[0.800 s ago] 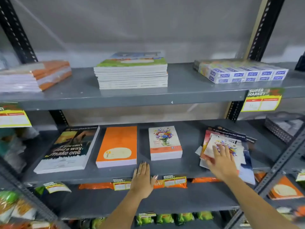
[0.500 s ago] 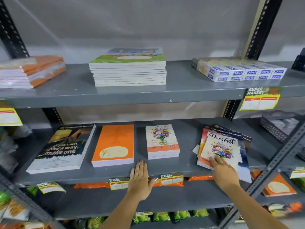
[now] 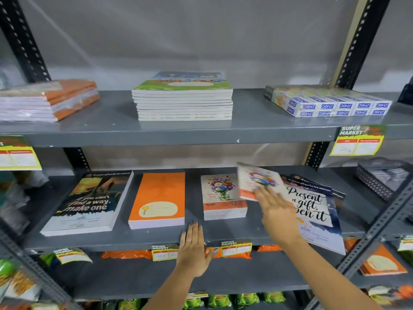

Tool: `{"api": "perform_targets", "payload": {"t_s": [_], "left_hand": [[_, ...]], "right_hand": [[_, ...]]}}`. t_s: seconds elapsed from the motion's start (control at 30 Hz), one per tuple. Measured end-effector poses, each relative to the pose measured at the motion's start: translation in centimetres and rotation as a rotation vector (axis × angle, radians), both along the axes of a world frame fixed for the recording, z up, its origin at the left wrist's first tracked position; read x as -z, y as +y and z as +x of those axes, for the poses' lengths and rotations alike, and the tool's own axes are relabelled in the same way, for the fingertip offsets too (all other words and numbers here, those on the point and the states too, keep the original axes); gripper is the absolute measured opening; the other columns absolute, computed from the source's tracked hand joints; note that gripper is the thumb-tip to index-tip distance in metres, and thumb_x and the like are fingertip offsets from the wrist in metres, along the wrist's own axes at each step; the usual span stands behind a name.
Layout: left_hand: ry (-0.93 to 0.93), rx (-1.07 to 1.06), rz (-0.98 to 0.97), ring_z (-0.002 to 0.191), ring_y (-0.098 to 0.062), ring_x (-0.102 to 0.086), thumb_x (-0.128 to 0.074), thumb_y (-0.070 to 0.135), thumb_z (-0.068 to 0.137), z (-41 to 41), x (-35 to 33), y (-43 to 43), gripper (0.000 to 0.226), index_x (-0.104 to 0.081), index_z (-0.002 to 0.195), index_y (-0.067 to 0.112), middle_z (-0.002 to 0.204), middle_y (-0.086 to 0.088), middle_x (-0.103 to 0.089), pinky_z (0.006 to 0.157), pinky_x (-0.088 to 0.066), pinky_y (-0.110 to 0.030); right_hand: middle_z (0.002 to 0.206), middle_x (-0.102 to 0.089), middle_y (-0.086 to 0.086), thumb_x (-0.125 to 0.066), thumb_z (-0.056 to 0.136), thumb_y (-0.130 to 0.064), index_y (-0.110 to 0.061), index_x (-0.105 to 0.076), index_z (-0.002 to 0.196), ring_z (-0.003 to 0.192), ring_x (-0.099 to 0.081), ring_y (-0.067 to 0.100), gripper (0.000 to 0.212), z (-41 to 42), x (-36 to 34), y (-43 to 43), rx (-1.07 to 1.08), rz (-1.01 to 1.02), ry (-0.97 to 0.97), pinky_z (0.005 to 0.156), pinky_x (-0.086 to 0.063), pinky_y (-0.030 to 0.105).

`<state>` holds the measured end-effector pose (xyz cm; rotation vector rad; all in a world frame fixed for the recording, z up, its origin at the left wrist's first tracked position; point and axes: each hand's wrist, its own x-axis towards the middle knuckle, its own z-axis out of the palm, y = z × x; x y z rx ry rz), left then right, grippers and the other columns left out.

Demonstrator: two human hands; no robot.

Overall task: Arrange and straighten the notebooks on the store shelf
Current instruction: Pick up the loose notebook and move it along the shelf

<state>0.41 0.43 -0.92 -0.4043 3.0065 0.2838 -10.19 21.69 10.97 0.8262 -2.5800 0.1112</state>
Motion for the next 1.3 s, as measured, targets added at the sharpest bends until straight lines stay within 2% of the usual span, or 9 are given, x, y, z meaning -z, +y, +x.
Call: {"api": "perform_targets", "payload": {"t_s": [0.1,0.23,0.43,0.77,0.87,0.93,1.03,1.17,1.3], "left_hand": [[0.027,0.020,0.001,0.150,-0.025,0.008,0.023,0.084,0.055,0.2,0.1,-0.1,0.124,0.006,0.151,0.007,0.162,-0.009,0.009,0.122,0.004,-0.040],[0.016,0.043,-0.013,0.150,-0.026,0.006,0.026,0.083,0.051,0.1,0.1,-0.4,0.127,0.005,0.151,0.008,0.162,-0.009,0.008,0.123,0.000,-0.041],[0.029,0.022,-0.013,0.151,-0.026,0.002,0.023,0.085,0.049,-0.1,0.4,-0.5,0.127,0.005,0.151,0.011,0.163,-0.007,0.005,0.122,-0.002,-0.040],[0.021,-0.029,-0.021,0.151,-0.024,0.003,0.011,0.077,0.067,-0.1,-0.4,0.7,0.108,0.003,0.152,0.011,0.163,-0.006,0.003,0.122,0.002,-0.042],[0.129,-0.060,0.031,0.143,-0.021,-0.034,-0.005,0.064,0.089,-0.2,-0.6,3.6,0.081,-0.036,0.145,0.015,0.154,-0.002,-0.037,0.118,-0.021,-0.042],[0.211,0.031,0.037,0.109,-0.011,-0.067,-0.026,0.056,0.089,-0.6,-1.0,6.1,0.056,-0.068,0.114,0.027,0.118,0.011,-0.069,0.093,-0.054,-0.032],[0.330,0.144,0.108,0.077,-0.003,-0.070,-0.056,0.044,0.077,-2.3,-2.7,9.9,0.022,-0.070,0.089,0.034,0.089,0.021,-0.070,0.064,-0.057,-0.020],[0.314,0.218,0.288,0.108,-0.020,-0.061,-0.047,0.030,0.093,-7.1,-6.0,14.4,0.032,-0.059,0.121,0.022,0.120,0.005,-0.063,0.089,-0.054,-0.035],[0.132,0.103,0.376,0.121,-0.034,-0.052,-0.051,0.030,0.093,-12.0,-7.7,17.7,0.044,-0.045,0.134,0.018,0.136,-0.007,-0.052,0.095,-0.050,-0.045]], "right_hand": [[0.117,-0.071,0.011,-0.081,0.027,0.008,-0.009,-0.067,0.116,0.108,-0.067,0.030,0.091,-0.5,0.2,-5.0,-0.122,0.136,0.024,0.088,-0.054,0.049],[0.154,-0.034,0.012,-0.063,0.075,0.006,-0.011,-0.030,0.146,0.144,-0.027,0.032,0.079,-1.5,2.1,-8.2,-0.238,0.264,-0.112,0.118,-0.020,0.045],[0.160,-0.016,0.002,-0.054,0.084,0.007,-0.019,-0.020,0.149,0.148,-0.012,0.027,0.078,-1.5,4.9,-7.7,-0.199,0.293,-0.374,0.121,-0.017,0.040],[0.162,0.003,-0.004,-0.055,0.082,0.003,-0.031,0.000,0.150,0.149,0.006,0.019,0.094,-2.0,4.7,-6.3,-0.218,0.212,-0.416,0.122,-0.002,0.039],[0.162,-0.005,0.000,-0.053,0.083,-0.007,-0.028,-0.007,0.151,0.149,-0.001,0.019,0.085,-2.6,3.5,-3.6,-0.172,0.004,-0.384,0.123,-0.009,0.038],[0.158,-0.023,0.005,-0.053,0.083,-0.010,-0.020,-0.024,0.149,0.147,-0.018,0.024,0.073,-3.3,3.0,-0.9,-0.088,-0.127,-0.348,0.119,-0.026,0.041],[0.142,-0.049,0.012,-0.055,0.081,-0.005,-0.010,-0.050,0.135,0.129,-0.046,0.032,0.055,-5.0,3.2,4.4,0.135,-0.305,-0.322,0.101,-0.047,0.041],[0.128,-0.056,0.015,-0.054,0.082,-0.006,-0.006,-0.059,0.122,0.114,-0.054,0.036,0.040,-6.0,3.7,11.4,0.451,-0.369,-0.421,0.085,-0.053,0.044],[0.119,-0.047,0.018,-0.051,0.086,-0.017,-0.009,-0.053,0.122,0.111,-0.049,0.043,0.037,-6.1,4.9,16.2,0.699,-0.359,-0.557,0.084,-0.051,0.048]]}}
